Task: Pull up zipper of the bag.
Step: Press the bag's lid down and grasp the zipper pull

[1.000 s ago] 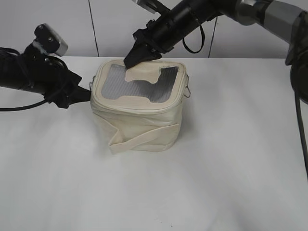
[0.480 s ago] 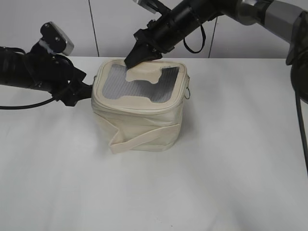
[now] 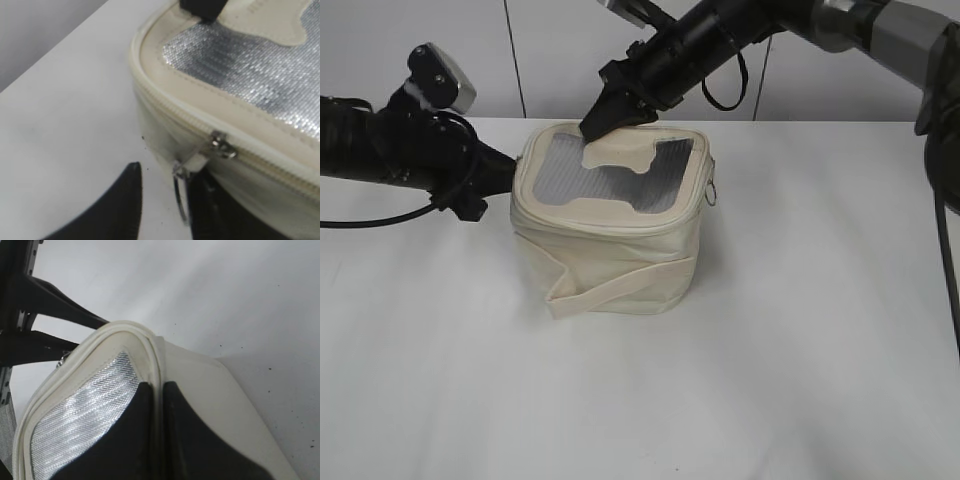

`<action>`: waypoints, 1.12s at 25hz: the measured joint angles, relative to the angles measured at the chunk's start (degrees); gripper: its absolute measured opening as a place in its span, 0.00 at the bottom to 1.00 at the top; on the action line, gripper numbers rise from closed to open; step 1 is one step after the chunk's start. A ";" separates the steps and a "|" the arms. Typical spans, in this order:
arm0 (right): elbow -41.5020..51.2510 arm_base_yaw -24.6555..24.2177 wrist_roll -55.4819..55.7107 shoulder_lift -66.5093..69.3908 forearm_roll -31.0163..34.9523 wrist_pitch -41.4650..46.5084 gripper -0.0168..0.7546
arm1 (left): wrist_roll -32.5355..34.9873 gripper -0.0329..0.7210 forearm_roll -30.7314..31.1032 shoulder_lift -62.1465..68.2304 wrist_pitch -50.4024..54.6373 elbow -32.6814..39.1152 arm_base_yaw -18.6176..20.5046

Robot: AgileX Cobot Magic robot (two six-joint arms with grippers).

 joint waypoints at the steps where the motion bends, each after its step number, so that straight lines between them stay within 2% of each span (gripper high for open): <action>1: 0.00 0.00 0.00 0.00 0.00 0.00 0.08 | 0.00 0.25 -0.18 0.00 0.48 0.00 0.00; 2: 0.00 0.00 0.00 0.00 0.00 0.00 0.08 | 0.00 0.17 -0.23 0.00 0.78 0.00 0.00; 3: 0.00 0.00 0.00 0.00 0.00 -0.05 0.08 | 0.00 0.13 -0.23 0.00 0.93 0.00 0.00; 8: 0.00 0.00 0.00 0.00 0.00 -0.05 0.08 | -1.78 0.06 1.79 0.00 0.58 0.00 -0.06; 18: 0.00 0.00 0.49 0.00 -0.11 -0.30 0.08 | -20.93 0.06 18.84 -4.64 -1.61 0.46 -0.17; 23: 0.00 0.00 1.48 0.00 -0.28 -0.79 0.08 | -23.23 0.05 20.17 -8.72 -1.76 4.80 -0.17; 28: 0.00 0.06 2.08 0.00 -0.23 -0.91 0.08 | -23.49 0.05 18.20 -12.64 -1.90 8.53 -0.23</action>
